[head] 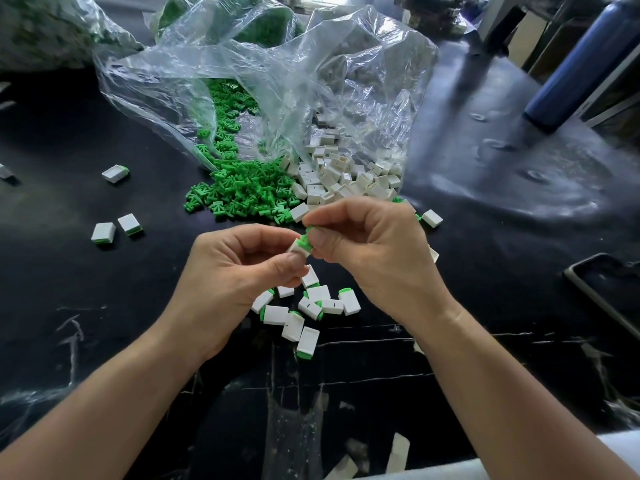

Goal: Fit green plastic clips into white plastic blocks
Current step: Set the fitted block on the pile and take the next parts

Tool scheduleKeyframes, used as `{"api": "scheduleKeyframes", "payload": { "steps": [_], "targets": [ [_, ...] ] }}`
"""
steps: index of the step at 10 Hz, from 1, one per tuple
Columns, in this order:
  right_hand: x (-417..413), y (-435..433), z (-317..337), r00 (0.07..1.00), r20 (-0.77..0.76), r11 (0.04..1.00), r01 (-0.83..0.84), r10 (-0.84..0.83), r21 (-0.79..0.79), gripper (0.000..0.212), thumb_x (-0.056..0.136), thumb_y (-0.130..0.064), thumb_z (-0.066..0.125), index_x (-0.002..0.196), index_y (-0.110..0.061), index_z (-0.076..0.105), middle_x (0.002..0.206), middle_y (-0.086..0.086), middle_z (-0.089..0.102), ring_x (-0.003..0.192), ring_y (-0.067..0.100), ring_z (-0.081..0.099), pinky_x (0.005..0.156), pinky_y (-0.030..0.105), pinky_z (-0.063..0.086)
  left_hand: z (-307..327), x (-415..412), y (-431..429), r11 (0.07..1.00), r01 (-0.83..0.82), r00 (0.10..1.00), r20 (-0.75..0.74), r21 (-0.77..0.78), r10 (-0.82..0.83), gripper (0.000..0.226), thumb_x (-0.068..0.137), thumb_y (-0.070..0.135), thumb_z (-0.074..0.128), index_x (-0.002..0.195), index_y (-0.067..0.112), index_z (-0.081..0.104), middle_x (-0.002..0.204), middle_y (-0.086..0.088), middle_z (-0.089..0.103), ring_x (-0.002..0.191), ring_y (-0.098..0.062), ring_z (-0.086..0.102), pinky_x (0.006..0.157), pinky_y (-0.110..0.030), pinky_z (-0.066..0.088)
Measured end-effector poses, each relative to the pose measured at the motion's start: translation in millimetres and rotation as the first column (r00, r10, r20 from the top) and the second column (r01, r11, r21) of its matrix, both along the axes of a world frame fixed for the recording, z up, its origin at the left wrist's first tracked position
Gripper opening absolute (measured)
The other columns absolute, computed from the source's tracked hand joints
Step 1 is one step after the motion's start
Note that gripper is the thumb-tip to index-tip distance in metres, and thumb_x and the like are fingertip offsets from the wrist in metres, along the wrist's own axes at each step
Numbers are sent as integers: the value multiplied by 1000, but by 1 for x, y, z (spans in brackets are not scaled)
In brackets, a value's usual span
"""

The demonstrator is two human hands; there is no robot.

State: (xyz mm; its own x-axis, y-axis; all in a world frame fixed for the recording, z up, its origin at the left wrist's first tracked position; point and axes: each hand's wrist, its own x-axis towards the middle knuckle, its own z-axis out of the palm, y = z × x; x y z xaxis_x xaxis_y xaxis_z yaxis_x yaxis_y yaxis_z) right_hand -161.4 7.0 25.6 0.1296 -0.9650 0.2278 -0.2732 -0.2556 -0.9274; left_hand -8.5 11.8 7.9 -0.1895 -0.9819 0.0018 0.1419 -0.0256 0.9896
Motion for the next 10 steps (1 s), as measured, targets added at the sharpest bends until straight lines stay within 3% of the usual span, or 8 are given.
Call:
{"api": "scheduleKeyframes", "payload": {
  "steps": [2, 3, 4, 5, 6, 7, 8, 10],
  "targets": [
    [1, 0, 0, 1000, 14, 1000, -4, 4, 20, 25, 77, -4, 71, 77, -29, 66, 73, -8, 68, 68, 8, 66, 68, 24, 55, -1, 1, 0, 1000, 4, 1000, 3, -3, -4, 22, 56, 21, 71, 76, 11, 74, 67, -9, 70, 59, -16, 67, 56, -20, 52],
    [0, -1, 0, 1000, -16, 999, -21, 22, 35, 27, 78, -3, 69, 77, -29, 63, 72, -5, 66, 69, 14, 66, 71, 33, 56, -2, 1, -1, 1000, -9, 1000, 2, 10, 9, 19, 58, 19, 71, 75, 12, 74, 66, -9, 70, 59, -15, 67, 55, -19, 52],
    [-3, 0, 1, 993, -106, 998, -44, 49, 46, 26, 81, -6, 67, 88, -30, 67, 69, 2, 63, 64, 23, 60, 64, 38, 54, -2, 1, -2, 1000, -22, 1000, 3, 20, 22, 20, 58, 21, 71, 76, 13, 74, 67, -8, 71, 59, -15, 67, 55, -19, 52],
    [-1, 0, -2, 979, -198, 998, -49, 54, 30, 22, 82, -10, 67, 98, -24, 71, 69, 7, 64, 60, 22, 55, 56, 32, 50, -2, 2, -2, 1000, -18, 1000, -4, 21, 18, 20, 58, 22, 71, 75, 13, 74, 70, -9, 72, 60, -15, 67, 55, -19, 52],
    [0, 0, -3, 968, -249, 999, -30, 35, 21, 15, 82, -11, 67, 92, -22, 68, 68, 2, 65, 57, 9, 58, 57, 24, 50, -2, 1, -2, 1000, -13, 1000, 2, 21, 13, 16, 61, 19, 69, 75, 13, 74, 71, -8, 72, 60, -14, 67, 56, -19, 52],
    [0, -1, -3, 975, -224, 998, 4, 8, 55, 19, 83, -11, 65, 80, -28, 57, 76, -1, 67, 72, 12, 65, 72, 29, 54, -1, 0, -2, 1000, -21, 1000, 2, 21, 20, 13, 62, 16, 69, 73, 11, 73, 69, -6, 72, 59, -13, 66, 55, -19, 52],
    [-1, -2, -1, 980, -194, 999, 41, -36, 20, 25, 80, -10, 69, 71, -31, 59, 73, -12, 61, 70, 0, 58, 67, 14, 47, -1, -1, -1, 999, -32, 999, 23, 8, 32, 15, 63, 14, 68, 77, 8, 70, 66, -5, 70, 57, -13, 66, 53, -19, 52],
    [-5, -1, 4, 987, 160, 982, -3, -28, 190, 18, 80, 0, 66, 75, -18, 63, 68, 0, 64, 61, 8, 62, 58, 20, 54, -1, -3, 0, 999, -37, 998, 46, 1, 37, 16, 62, 13, 67, 77, 7, 69, 66, -6, 70, 57, -13, 66, 53, -19, 52]
  ]
}}
